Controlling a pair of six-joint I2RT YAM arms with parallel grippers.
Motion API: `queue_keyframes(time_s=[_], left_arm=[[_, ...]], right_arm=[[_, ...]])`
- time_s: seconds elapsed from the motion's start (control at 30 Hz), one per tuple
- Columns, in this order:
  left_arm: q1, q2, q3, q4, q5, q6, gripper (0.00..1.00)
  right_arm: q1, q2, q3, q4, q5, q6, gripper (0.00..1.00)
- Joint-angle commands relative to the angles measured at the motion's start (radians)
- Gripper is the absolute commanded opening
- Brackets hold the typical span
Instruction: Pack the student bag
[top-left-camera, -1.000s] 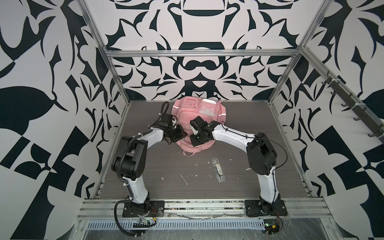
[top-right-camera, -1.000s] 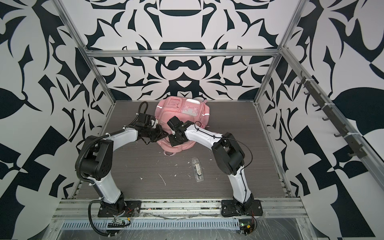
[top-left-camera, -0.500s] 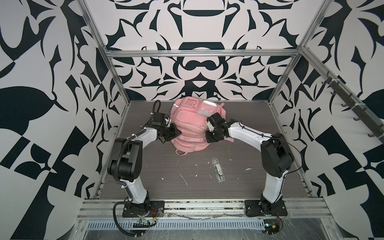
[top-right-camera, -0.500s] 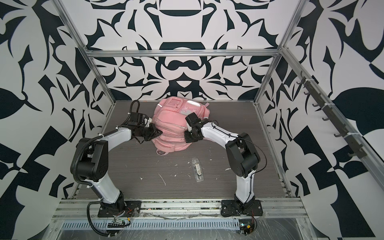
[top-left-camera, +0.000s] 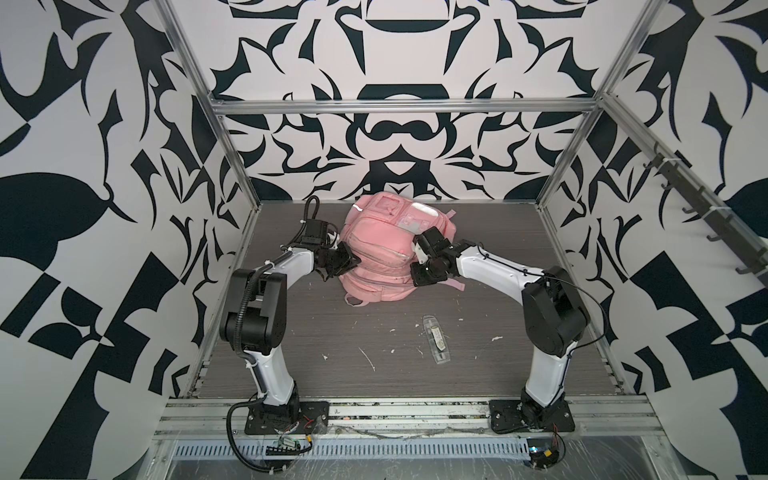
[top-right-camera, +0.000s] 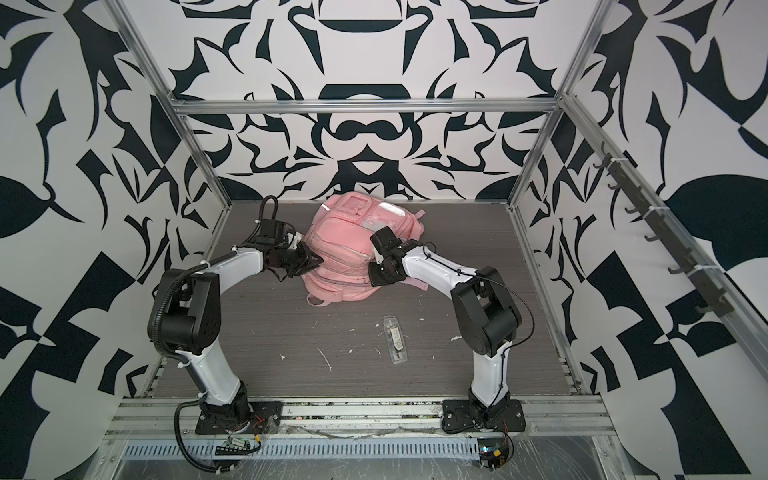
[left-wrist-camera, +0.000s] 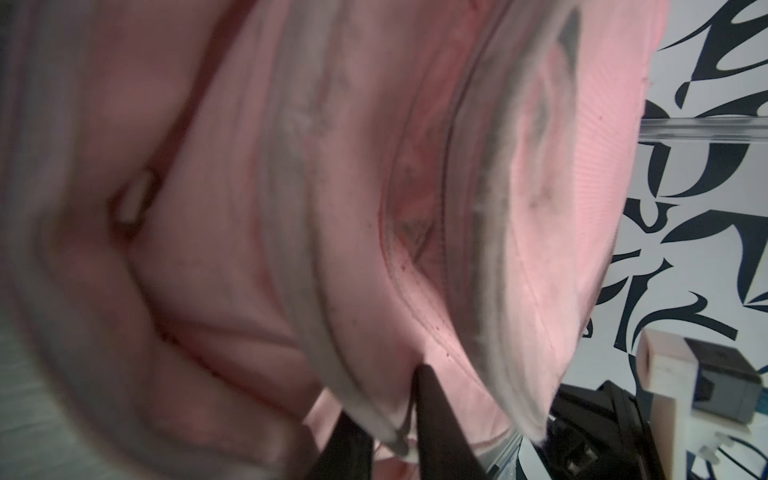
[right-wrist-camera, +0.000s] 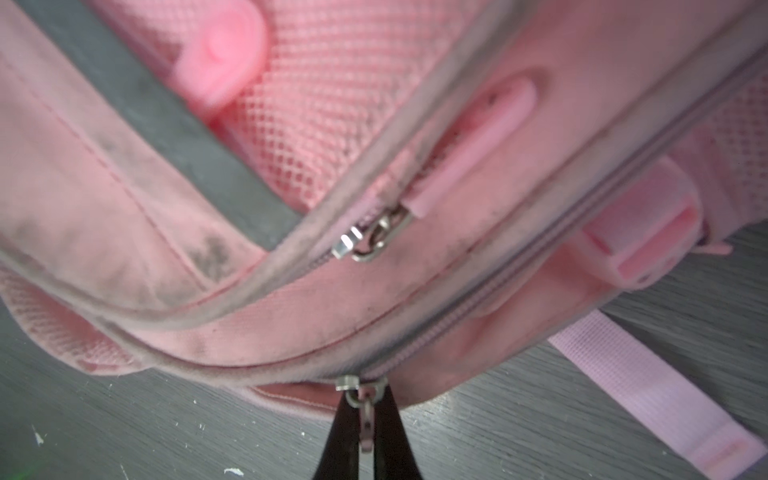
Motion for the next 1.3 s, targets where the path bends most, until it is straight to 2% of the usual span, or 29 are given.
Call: queue_keyframes(time_s=[0.0,0.17,0.3,0.5,0.6,0.77,0.9,1.27], left_arm=[[0.007,0.004,0.021,0.026,-0.003,-0.002,0.33],[0.006,-0.058,-0.053,0.02,0.01,-0.007,0.45],[-0.03,-0.104,-0.111,0.023,0.009,-0.022,0.46],[-0.114,-0.093,-0.141,0.066,0.0,-0.063,0.46],[-0.126,-0.071,-0.133,0.075,0.004,-0.067,0.41],[-0.122,-0.074,-0.122,0.058,-0.004,-0.049,0.17],[-0.104,-0.081,-0.117,0.045,-0.004,-0.033,0.05],[-0.06,-0.117,-0.159,0.04,0.002,-0.017,0.01]], right_arm=[[0.06,-0.027,0.018,-0.04,0.009,0.009,0.0],[0.086,-0.01,0.032,-0.026,0.006,0.011,0.0],[0.092,-0.001,0.047,-0.022,-0.006,0.008,0.0],[0.1,0.006,0.067,-0.031,-0.002,0.001,0.0],[0.099,0.0,0.065,-0.034,0.005,0.0,0.0],[0.09,-0.016,0.055,-0.045,0.017,-0.019,0.0],[0.042,-0.02,0.044,-0.056,0.017,-0.02,0.0],[-0.126,-0.037,0.053,-0.068,-0.008,-0.033,0.0]])
